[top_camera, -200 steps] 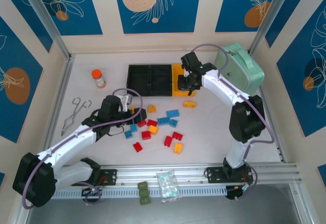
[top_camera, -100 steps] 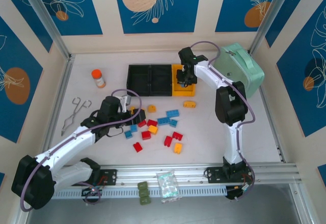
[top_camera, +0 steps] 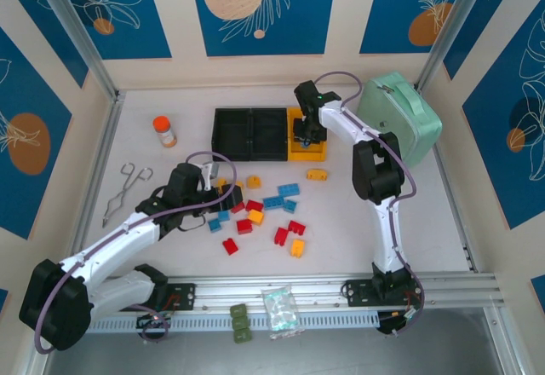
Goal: Sort the legos into containers by color
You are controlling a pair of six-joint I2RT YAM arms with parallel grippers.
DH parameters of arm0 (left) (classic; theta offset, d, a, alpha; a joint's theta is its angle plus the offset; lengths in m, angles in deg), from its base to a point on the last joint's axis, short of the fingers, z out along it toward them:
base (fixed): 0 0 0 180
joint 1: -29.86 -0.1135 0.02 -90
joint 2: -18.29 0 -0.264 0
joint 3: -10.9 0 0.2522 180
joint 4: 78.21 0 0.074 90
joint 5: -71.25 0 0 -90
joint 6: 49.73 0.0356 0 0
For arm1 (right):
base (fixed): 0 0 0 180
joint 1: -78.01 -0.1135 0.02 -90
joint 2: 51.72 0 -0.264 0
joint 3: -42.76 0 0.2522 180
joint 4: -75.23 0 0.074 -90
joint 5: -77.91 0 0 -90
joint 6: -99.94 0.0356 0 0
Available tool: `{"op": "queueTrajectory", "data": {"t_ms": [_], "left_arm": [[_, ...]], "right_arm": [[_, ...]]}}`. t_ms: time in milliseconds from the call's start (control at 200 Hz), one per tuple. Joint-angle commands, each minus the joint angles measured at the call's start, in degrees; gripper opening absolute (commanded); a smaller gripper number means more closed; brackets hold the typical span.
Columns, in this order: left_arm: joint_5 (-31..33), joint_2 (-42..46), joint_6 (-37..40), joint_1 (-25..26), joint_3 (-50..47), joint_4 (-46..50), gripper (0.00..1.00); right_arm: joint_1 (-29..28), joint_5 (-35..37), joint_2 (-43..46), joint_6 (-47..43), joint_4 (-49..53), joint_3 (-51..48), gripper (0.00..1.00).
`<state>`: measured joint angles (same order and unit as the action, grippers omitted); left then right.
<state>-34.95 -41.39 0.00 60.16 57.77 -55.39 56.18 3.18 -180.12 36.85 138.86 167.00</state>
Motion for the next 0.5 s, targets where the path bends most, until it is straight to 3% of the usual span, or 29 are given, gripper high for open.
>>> {"op": "queueTrajectory", "data": {"t_ms": [0,245,495], "left_arm": [[0.9,1.0,-0.4,0.6,-0.6,0.4,0.76],[0.9,0.9,-0.3,0.6,-0.2,0.8,0.76],[2.8,0.2,0.2,0.6,1.6,4.2,0.75]], "right_arm": [[0.0,1.2,0.8,0.5,1.9,1.9,0.38],[-0.7,2.6,6.5,0.4,1.7,0.2,0.43],[-2.6,2.2,19.4,0.8,-2.7,-10.2,0.44]]}}
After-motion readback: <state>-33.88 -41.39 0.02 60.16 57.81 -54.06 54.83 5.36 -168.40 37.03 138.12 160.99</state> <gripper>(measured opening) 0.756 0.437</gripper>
